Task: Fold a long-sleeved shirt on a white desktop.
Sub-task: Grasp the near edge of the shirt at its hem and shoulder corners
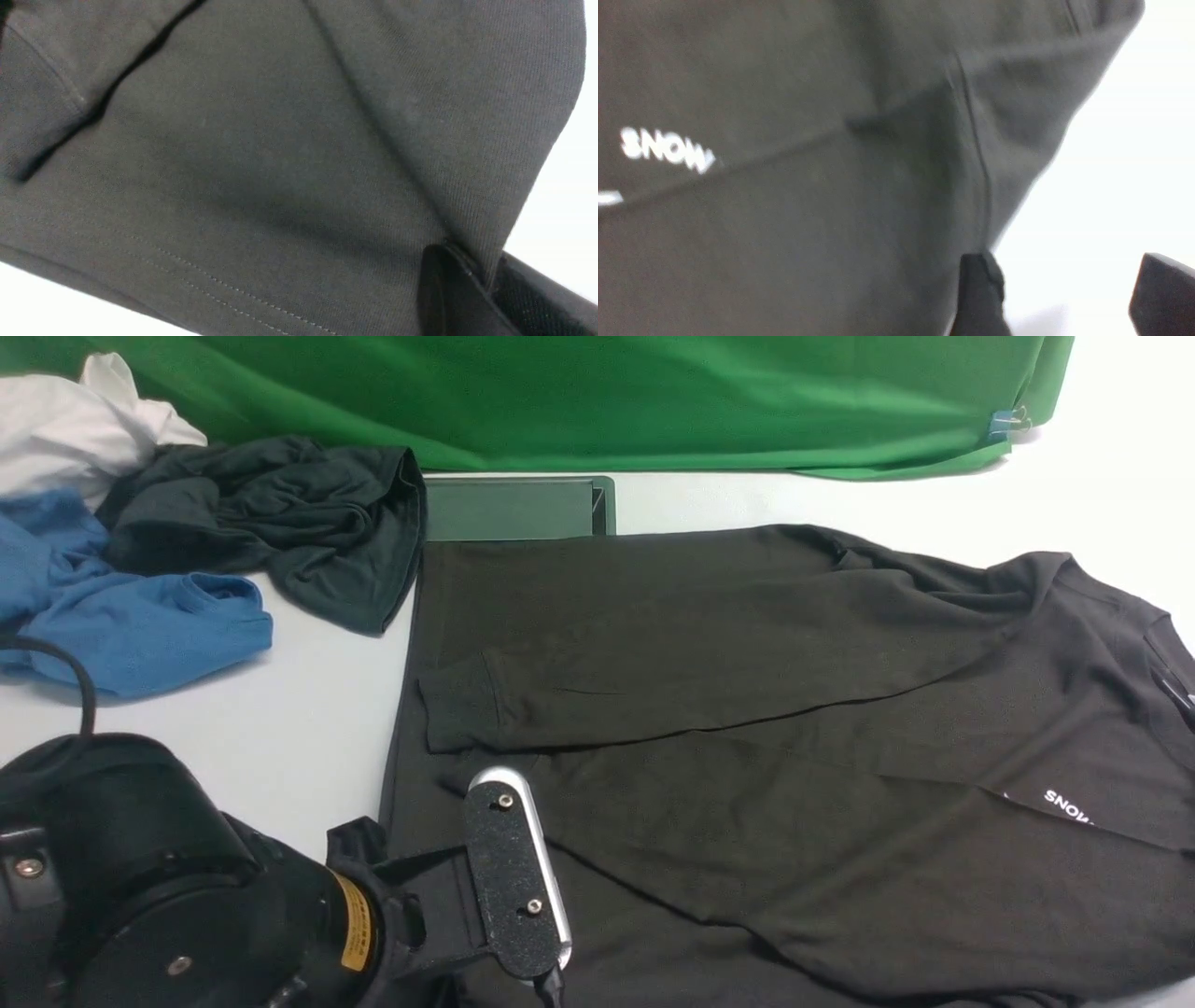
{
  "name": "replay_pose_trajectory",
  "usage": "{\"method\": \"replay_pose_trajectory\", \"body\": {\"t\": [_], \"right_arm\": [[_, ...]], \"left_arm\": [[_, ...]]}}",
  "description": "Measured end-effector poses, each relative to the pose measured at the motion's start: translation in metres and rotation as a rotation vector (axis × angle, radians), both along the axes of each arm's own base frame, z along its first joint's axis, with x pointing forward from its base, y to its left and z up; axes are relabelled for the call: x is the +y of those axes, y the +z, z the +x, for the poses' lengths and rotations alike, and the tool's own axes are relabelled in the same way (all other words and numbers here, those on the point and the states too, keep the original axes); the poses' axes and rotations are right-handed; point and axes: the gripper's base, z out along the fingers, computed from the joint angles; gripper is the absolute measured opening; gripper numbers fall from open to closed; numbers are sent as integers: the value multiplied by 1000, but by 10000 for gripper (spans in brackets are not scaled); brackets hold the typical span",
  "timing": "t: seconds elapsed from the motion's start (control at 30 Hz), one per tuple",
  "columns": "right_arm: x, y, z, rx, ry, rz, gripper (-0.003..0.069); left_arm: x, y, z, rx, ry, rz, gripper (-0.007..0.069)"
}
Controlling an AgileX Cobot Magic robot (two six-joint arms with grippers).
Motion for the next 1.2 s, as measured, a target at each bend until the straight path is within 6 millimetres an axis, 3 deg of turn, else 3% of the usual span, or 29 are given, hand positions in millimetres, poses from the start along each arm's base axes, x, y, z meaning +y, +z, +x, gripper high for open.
{"method": "replay_pose_trajectory", "body": {"t": [0.23, 0.3, 0.5, 0.6, 0.8, 0.97, 1.1, 1.2], "right_arm": [[-4, -27, 22, -36, -9, 23, 409], [-5, -37, 26, 2, 13, 29, 340], [-7, -40, 30, 40, 125, 6, 151], [-5, -35, 29, 54, 168, 2, 71], [1, -10, -5, 234, 202, 2, 69], [0, 14, -25, 262, 188, -69, 69], [0, 20, -22, 187, 174, -75, 68], [1, 27, -5, 86, 176, -52, 68]], "left_arm": [[0, 0, 0, 4, 3, -4, 29], [0, 0, 0, 6, 3, -2, 29], [1, 0, -2, 20, 5, 5, 29], [4, 1, -5, 40, 5, 24, 29], [15, 18, -21, 62, 18, -13, 29], [26, 35, -38, 65, 20, -75, 29], [29, 38, -37, 24, 17, -80, 29], [29, 35, -26, -21, 46, -66, 29]]}}
